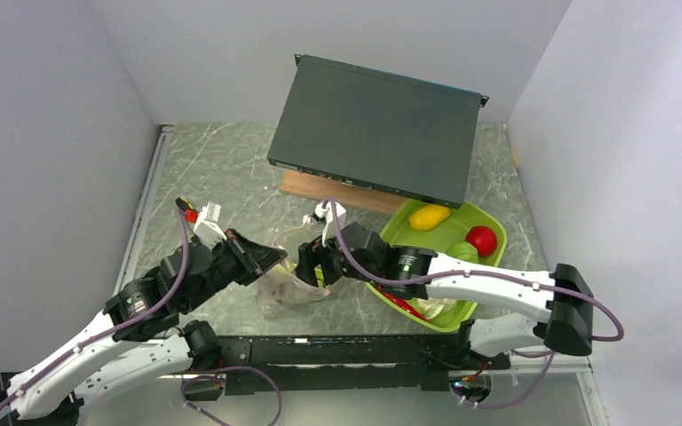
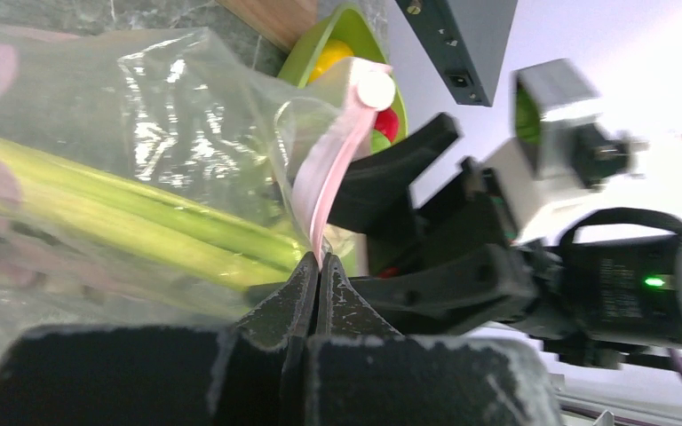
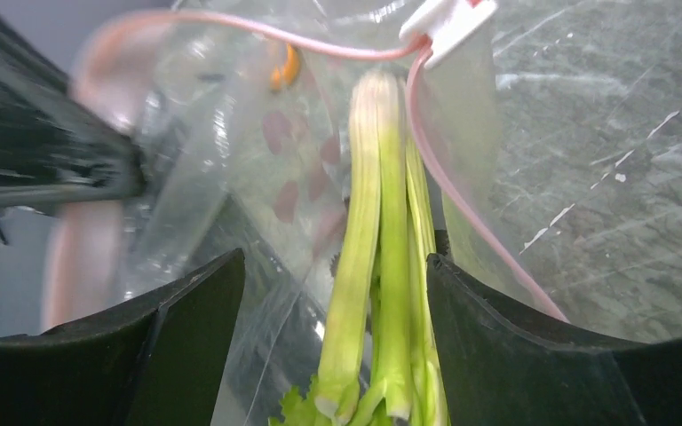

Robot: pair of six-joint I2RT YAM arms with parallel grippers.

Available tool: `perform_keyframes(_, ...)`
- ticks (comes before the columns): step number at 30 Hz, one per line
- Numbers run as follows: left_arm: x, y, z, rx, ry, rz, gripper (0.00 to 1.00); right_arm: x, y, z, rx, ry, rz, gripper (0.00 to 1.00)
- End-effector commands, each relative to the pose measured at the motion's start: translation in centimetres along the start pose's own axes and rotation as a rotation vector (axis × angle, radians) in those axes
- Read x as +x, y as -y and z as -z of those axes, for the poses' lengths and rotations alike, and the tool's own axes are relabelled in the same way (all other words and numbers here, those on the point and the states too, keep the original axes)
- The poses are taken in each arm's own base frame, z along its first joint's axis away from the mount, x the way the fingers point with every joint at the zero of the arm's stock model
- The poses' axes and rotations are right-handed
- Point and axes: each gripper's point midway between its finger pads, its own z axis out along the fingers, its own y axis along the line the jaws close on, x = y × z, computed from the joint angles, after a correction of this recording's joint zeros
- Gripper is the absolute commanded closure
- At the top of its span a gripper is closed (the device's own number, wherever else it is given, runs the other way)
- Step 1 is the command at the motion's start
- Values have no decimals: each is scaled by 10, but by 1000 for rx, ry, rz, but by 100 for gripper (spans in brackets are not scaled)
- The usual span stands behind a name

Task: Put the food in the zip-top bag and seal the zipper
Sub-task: Place the fake vegetable in the zipper food storage bag.

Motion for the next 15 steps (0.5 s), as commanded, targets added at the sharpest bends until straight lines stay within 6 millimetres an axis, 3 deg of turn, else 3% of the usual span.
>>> perform_keyframes(1, -14, -1, 2, -26, 61, 7, 100, -37, -19, 37, -30, 23, -16, 23)
perform_keyframes(8, -14, -4, -1, -55, 58, -44, 100, -66, -39, 53, -104, 73, 12, 20)
perform_keyframes(13, -12, 9, -4, -25, 29, -93, 100, -68, -38, 30, -83, 81, 17, 20)
perform_keyframes(15, -11, 12, -5, -32, 16, -115, 100, -69, -37, 22, -59, 71, 20, 27)
